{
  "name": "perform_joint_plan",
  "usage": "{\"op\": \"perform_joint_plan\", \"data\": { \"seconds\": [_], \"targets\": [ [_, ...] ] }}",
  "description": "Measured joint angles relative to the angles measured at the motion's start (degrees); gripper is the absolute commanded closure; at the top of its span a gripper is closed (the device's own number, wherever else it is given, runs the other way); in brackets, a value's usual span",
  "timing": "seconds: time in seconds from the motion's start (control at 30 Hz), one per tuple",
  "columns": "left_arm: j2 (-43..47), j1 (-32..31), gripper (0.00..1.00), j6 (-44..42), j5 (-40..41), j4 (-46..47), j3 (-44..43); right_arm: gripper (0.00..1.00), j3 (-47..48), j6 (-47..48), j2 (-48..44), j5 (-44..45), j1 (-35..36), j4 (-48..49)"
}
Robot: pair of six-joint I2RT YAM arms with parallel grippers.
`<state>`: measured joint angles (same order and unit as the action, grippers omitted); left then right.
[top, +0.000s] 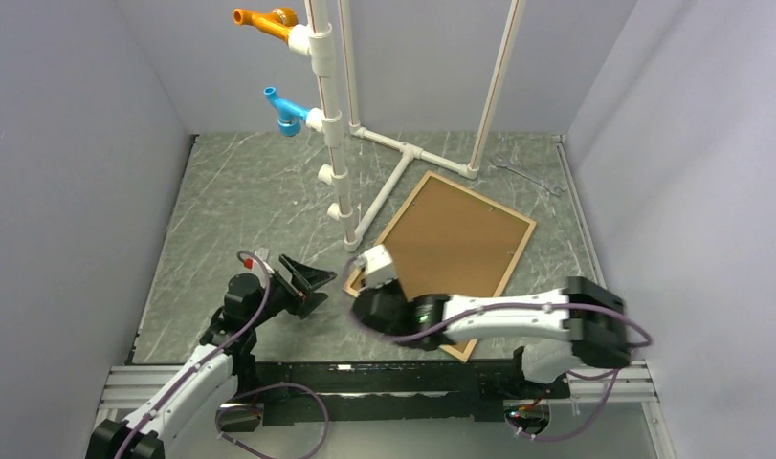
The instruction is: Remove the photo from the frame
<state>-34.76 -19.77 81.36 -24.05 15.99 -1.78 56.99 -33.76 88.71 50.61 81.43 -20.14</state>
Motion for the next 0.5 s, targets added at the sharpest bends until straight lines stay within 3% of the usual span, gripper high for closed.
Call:
{"op": "perform_joint_plan", "data": {
  "seconds": [0.07, 0.17, 0.27, 0.4, 0.5],
  "targets": [
    [0.5, 1.2, 0.01, -5.2, -0.1, -3.3, -1.4, 1.00, -5.3, 1.0, -6.6, -7.5, -4.0, 2.7],
    [0.0, 1.8, 0.04, -15.4, -1.3, -7.3, -6.3, 1.00, -14.2, 2.7, -17.6, -30.3, -17.6, 9.1],
    [-2.2, 1.8, 0.10, -24.7, -5.4, -8.0, -12.7, 1.00, -18.1, 4.0, -22.4, -47.4, -26.7, 10.4],
    [-4.5, -0.9, 0.16, -34.4, -10.7, -7.3, -18.6, 1.00, -17.4, 7.3, -22.9, -64.8, -27.2, 9.1],
    [-4.7, -9.5, 0.16, -42.0, -10.8, -9.3, -21.8, 1.00, -16.4, 9.7, -22.5, -73.6, -26.9, 7.4]
  ]
}}
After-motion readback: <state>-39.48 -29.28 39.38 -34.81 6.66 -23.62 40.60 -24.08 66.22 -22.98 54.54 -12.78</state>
